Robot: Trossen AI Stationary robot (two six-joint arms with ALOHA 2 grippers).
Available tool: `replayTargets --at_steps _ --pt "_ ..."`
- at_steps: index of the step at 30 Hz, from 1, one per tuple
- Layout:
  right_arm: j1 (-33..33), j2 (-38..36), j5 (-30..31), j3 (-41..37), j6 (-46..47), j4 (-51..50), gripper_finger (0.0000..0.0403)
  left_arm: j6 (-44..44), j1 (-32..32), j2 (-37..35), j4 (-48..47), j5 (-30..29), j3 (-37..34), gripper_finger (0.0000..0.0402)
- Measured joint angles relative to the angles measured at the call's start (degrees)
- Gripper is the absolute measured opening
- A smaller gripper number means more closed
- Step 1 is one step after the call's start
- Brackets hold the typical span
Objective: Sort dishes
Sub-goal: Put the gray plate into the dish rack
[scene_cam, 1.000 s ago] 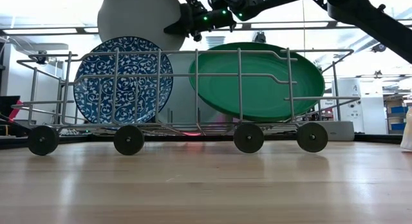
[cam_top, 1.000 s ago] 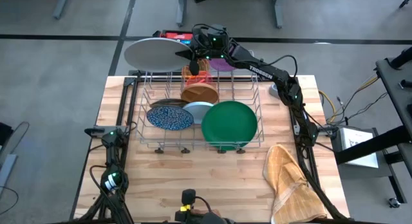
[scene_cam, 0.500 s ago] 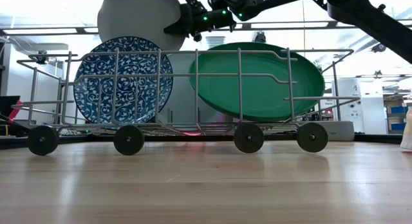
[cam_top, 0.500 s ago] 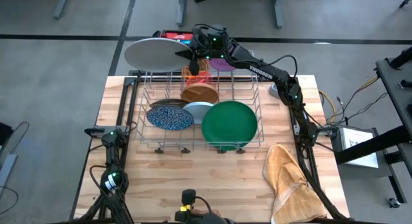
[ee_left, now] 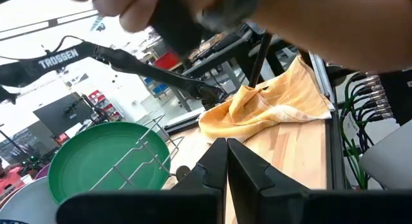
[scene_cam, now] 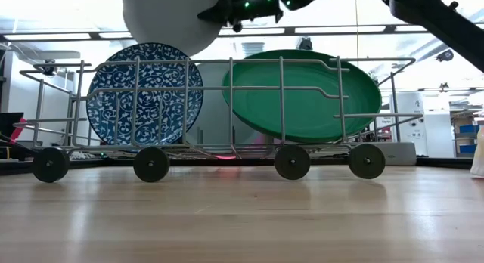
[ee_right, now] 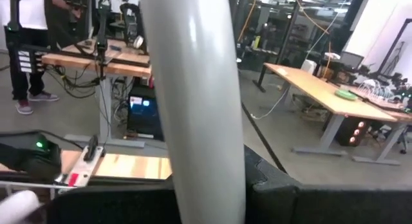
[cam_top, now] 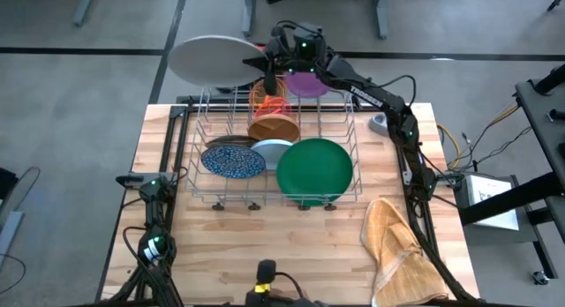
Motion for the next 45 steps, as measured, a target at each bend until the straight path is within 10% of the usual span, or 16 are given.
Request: replayTargets --at_steps 10,32,45 --pt "-1.2 -8.6 15.5 0.1 -7.2 -22.9 0.0011 0.0 0.0 0.0 0.0 0.0 0.0 0.0" --pt "-8.2 -10.9 14.9 -0.2 -11.7 -50.6 0.0009 0.4 0.0 0.0 -0.5 0.0 0.0 0.0" --pt "-8.4 -11.0 24.9 -0.5 -12.9 -57.4 0.0009 0.0 0.0 0.0 -0.4 0.0 0.0 0.0"
